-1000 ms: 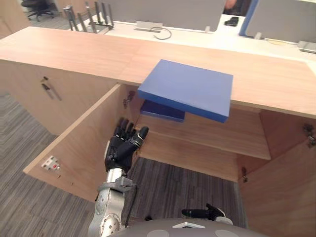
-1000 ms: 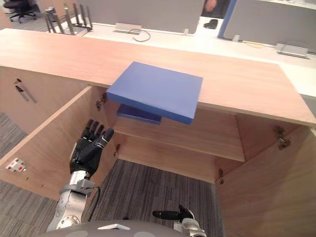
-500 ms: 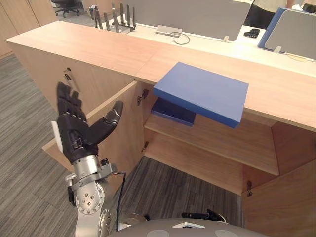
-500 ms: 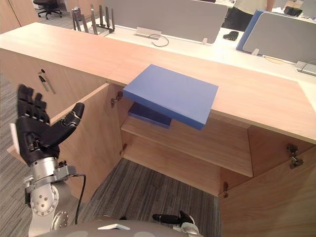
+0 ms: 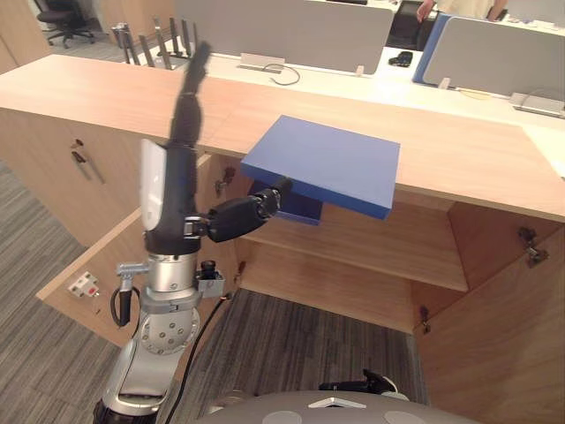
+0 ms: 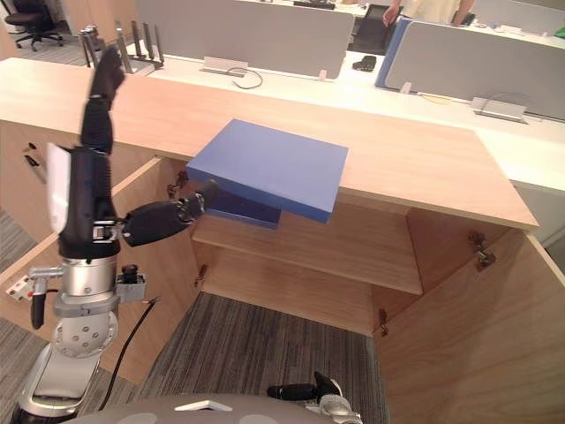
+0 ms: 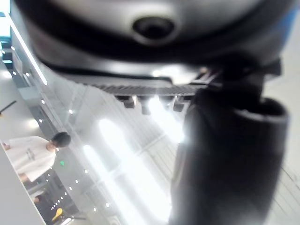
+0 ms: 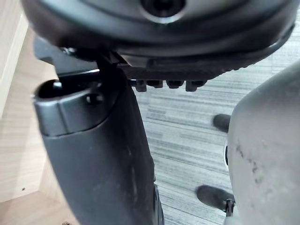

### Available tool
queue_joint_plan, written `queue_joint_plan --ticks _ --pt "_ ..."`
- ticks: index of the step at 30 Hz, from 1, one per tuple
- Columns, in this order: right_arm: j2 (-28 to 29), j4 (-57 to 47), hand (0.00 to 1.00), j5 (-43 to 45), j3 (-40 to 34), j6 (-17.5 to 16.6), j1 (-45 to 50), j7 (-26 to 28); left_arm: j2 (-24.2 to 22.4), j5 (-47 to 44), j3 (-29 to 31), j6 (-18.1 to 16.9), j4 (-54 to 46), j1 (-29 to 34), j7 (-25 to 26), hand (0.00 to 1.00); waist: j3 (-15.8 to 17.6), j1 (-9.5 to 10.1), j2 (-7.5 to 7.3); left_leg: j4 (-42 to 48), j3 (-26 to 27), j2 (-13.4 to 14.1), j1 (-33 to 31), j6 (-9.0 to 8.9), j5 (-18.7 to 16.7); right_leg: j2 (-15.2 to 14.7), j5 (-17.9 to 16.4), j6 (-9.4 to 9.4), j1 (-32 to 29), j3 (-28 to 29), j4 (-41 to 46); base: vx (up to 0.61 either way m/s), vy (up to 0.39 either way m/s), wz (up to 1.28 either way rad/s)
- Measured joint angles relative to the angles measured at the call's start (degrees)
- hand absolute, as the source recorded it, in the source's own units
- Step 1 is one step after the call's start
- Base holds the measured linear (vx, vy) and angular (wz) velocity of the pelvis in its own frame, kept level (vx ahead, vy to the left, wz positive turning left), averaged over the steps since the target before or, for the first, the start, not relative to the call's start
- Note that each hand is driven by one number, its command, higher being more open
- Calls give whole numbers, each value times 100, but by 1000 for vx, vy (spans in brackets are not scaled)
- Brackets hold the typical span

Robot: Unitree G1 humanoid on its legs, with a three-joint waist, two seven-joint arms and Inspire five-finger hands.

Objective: Walk over to the cabinet, pick up the folder, carry it to the office cabinet, place the folder inside the office cabinet, then close the office cabinet door

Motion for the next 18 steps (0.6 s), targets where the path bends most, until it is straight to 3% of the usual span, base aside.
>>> queue_joint_plan --ticks 10,18 --pt "-18 -17 100 -206 -12 -1 -16 80 441 475 -164 1 923 -648 -124 100 -52 -36 19 -3 356 58 148 -1 -111 2 16 -6 -24 372 16 15 37 -19" --pt "-31 -188 100 -212 -40 4 0 91 874 982 -202 45 1948 -979 -131 100 -106 -214 81 -242 553 67 409 42 -94 27 28 -50 29 508 -29 18 18 -14"
